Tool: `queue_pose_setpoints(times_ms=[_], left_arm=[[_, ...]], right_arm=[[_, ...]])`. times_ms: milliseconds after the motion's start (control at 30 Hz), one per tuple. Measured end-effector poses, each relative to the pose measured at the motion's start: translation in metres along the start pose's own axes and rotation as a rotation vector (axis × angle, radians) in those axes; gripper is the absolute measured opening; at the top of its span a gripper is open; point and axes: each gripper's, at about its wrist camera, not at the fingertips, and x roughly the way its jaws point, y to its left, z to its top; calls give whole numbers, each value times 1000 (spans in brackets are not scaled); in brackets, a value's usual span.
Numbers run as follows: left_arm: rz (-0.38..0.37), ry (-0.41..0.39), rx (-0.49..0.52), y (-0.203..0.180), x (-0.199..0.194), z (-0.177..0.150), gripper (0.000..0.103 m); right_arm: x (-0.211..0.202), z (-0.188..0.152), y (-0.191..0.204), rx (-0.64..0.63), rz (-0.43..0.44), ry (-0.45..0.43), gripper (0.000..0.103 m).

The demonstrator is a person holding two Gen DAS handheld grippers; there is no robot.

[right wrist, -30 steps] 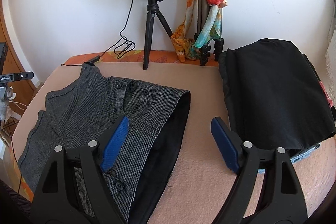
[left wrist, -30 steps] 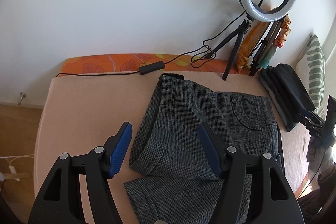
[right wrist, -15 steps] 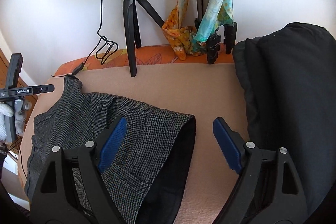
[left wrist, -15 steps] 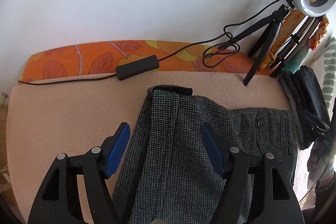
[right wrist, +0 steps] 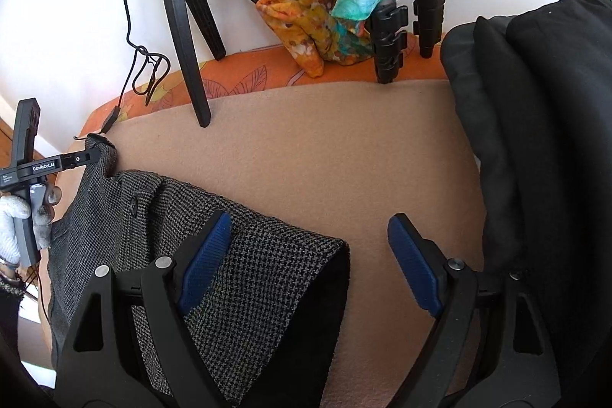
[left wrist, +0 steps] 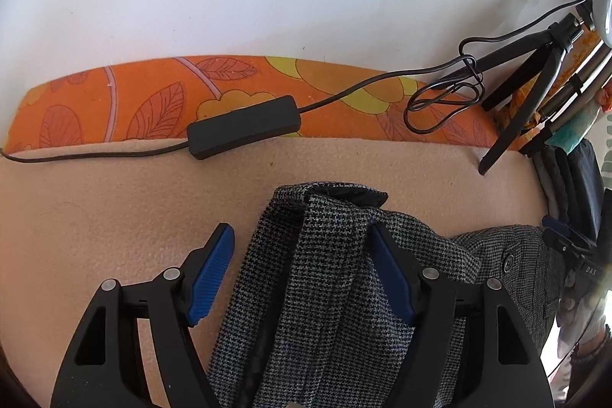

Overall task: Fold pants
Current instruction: 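Move both grippers to the waistband end of the pants and close on it, then lift the waistband with both grippers and fold it over onto the legs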

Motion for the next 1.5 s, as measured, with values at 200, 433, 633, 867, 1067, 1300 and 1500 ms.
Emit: queue_pose_setpoints(times_ms=[200,433,633,867,1067,1300,1500], left_arm=[[11,-14,38,-5,-2,-2,30],[-24,-48,34,-2,-13,-6,17],[-55,-115,28,1,-35,-10,11],[-86,-192,5,-2,-76,-20,9],[-88,-266,30,-9,-125,-40,8],[-102,-344,24,-8,-180,-83,8],[-111,-404,31,-10,-219,-134,8]], right_arm=[[2,-4,11,-25,49,26,86],[1,-7,21,-22,107,31,29],[-40,-6,38,-82,120,-57,23],[-98,-8,60,-148,122,-156,22],[-143,-23,79,-175,152,-211,22],[-187,-59,107,-253,165,-255,21],[-213,-101,126,-340,154,-278,21]])
